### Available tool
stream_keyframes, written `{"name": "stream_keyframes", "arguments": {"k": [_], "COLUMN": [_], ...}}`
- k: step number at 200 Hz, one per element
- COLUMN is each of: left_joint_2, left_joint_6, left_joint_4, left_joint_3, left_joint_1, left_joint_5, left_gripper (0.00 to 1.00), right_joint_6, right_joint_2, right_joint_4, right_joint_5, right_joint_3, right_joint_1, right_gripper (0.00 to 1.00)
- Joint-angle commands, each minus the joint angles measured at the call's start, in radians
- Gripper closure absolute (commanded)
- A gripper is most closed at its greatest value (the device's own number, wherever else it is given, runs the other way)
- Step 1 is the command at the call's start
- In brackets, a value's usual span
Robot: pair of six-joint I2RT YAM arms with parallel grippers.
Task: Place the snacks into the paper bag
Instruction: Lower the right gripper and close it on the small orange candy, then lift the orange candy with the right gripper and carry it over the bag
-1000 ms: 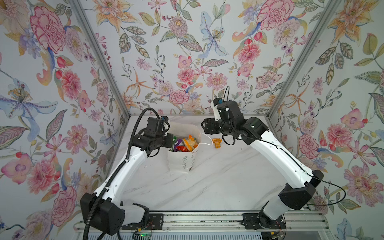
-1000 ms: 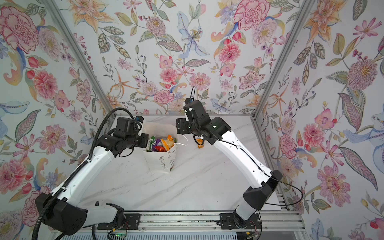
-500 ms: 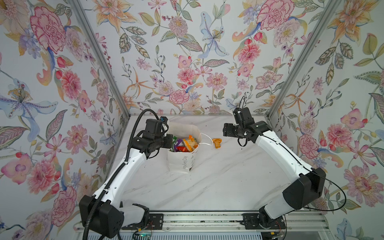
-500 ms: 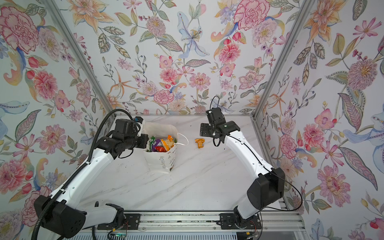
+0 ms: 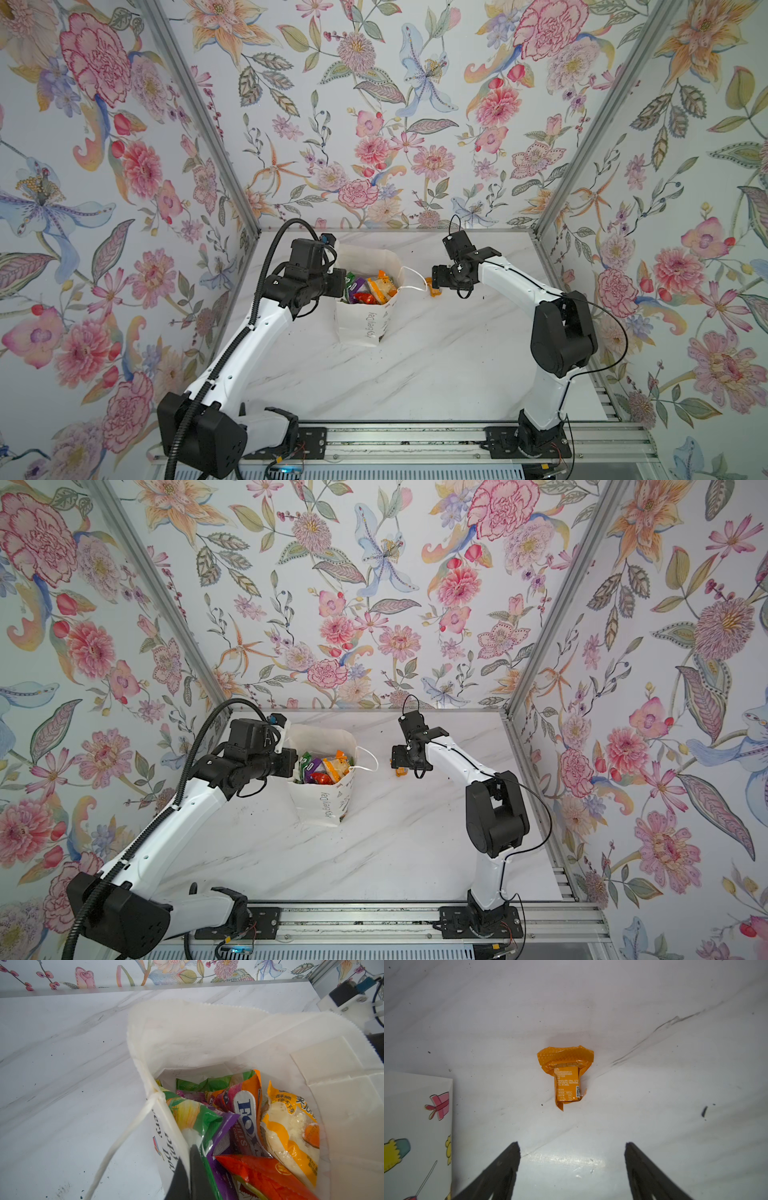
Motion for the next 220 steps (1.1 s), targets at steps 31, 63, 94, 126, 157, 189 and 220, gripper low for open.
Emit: {"name": "stream_keyframes", "arguments": {"k": [31,63,94,126,157,189,220], "left_joint_2": [-0.030,-0.032,-0.032,-0.036,-0.033,-0.035,-0.036], "left_joint_6": [0.034,0.035,0.032,0.032,0.030,0.032,0.032], "left_joint_4": [0.071,0.071,0.072,0.072,0.073,0.074,0.074], "left_joint_3": [-0.005,-0.007,-0.006,-0.007,-0.007,-0.007,-0.009], "left_joint_1": [0.018,0.019,0.020,0.019,0.019,0.020,0.018], "left_joint_5": [-0.016,-0.015,-0.013,-0.012,-0.009,-0.011,-0.010], "left_gripper": [1.00,1.00,1.00,1.00,1.00,1.00,1.00], "right_joint_6": [-0.034,-0.046,-0.074,-0.105,-0.117,-0.121,-0.125], "right_joint_2": [0.117,0.180,0.231,0.295,0.340,0.359,0.340], "right_joint_4": [0.011,0.010,-0.009,-0.043,-0.060,-0.061,-0.061], "right_joint_5": [-0.043,-0.044,-0.024,-0.017,-0.013,-0.013,0.020], "right_joint_3": [0.086,0.130,0.177,0.234,0.269,0.276,0.238], "right_joint_1": [0.000,-0.001,0.000,-0.001,0.001,0.002,-0.001], "right_gripper": [0.23,0.26,0.30,0.34,0.41,0.52,0.68]}}
